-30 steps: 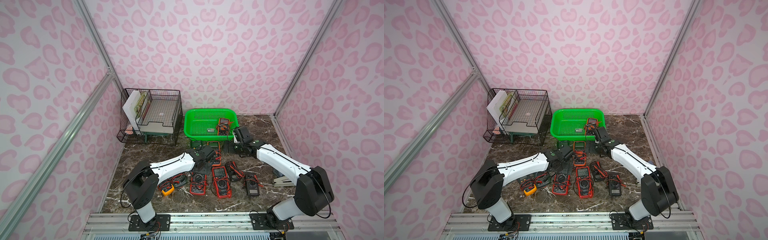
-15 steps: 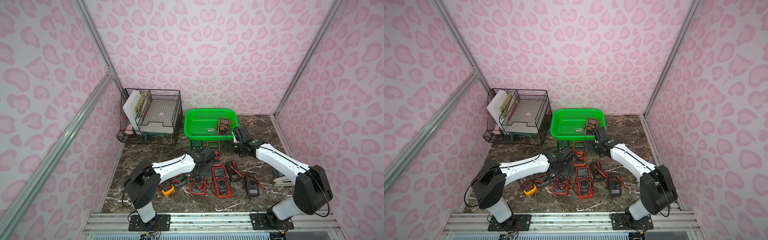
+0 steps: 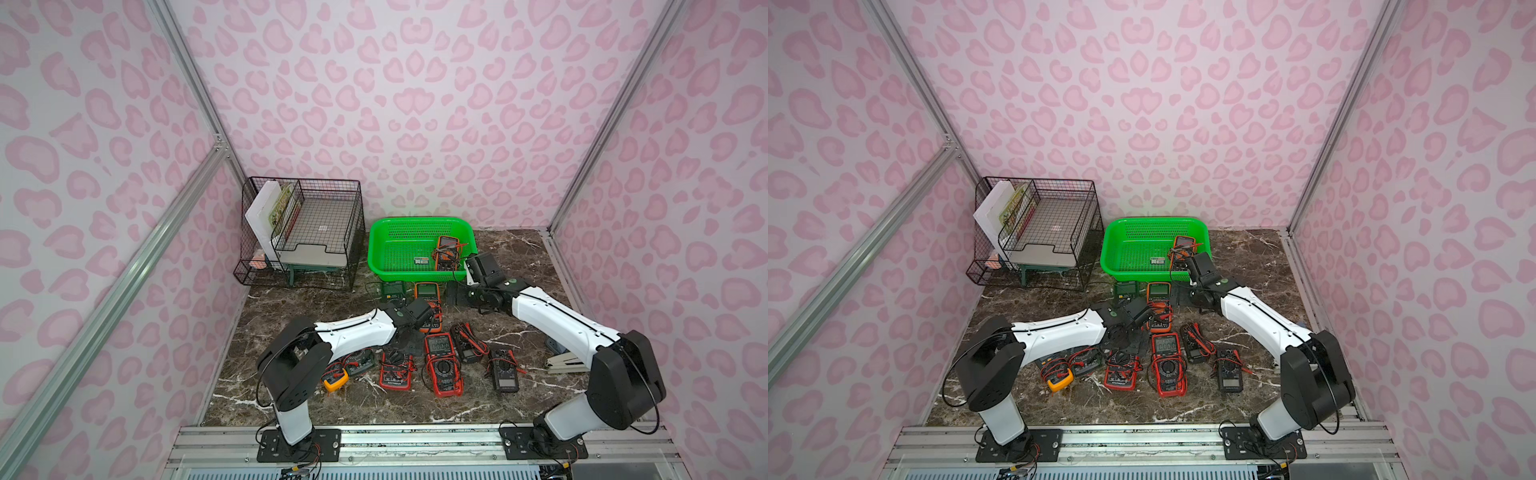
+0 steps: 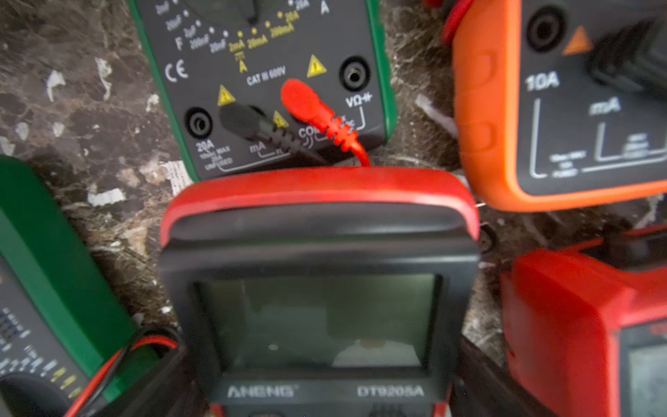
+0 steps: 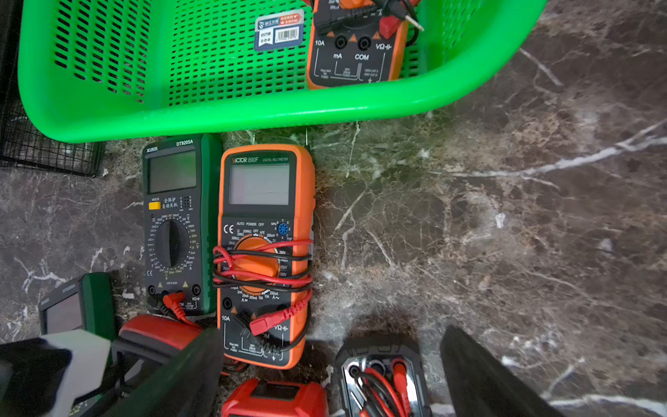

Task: Put the multimeter into the basket
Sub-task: Pick up the multimeter from the center of the board.

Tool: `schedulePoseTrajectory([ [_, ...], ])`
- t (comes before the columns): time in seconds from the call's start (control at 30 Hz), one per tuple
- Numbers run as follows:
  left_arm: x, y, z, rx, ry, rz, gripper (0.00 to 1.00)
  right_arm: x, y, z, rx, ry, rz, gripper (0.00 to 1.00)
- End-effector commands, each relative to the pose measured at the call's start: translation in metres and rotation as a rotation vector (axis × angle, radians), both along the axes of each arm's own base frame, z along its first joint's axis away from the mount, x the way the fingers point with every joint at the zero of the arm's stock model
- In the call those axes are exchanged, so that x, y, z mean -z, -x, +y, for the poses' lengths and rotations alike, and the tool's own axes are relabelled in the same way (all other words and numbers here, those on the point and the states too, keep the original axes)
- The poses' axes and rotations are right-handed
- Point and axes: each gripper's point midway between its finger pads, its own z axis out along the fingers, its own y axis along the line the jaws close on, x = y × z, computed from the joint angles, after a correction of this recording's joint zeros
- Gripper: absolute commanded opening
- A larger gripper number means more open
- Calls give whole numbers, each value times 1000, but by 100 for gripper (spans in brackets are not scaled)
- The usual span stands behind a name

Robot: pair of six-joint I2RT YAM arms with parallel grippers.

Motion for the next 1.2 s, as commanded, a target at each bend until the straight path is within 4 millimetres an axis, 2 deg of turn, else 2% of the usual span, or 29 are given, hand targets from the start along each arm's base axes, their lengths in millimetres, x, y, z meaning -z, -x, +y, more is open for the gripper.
schedulePoseTrajectory([
  [0.0, 3, 0, 1, 10, -14, 1, 96, -3, 0, -2, 1, 10, -3, 99],
  [0.17, 4, 1, 1, 17, -13, 5, 82, -4, 1, -1, -2, 10, -3, 99],
  [0.37, 0, 3, -1, 21, 2, 15, 52, -5, 0, 0, -4, 3, -7, 99],
  [0.6, -26, 8, 1, 31, 23, 19, 3, -7, -2, 2, -4, -6, -12, 99],
  [0.63, -31, 9, 2, 34, 22, 19, 0, -7, -2, 2, -6, -7, -13, 99],
  [0.97, -84, 13, 9, 36, 59, -28, 0, -13, -6, 7, -9, -31, -31, 99],
  [1.17, -125, -9, 5, 51, 50, -135, 0, -23, -9, 8, -7, -52, -56, 99],
])
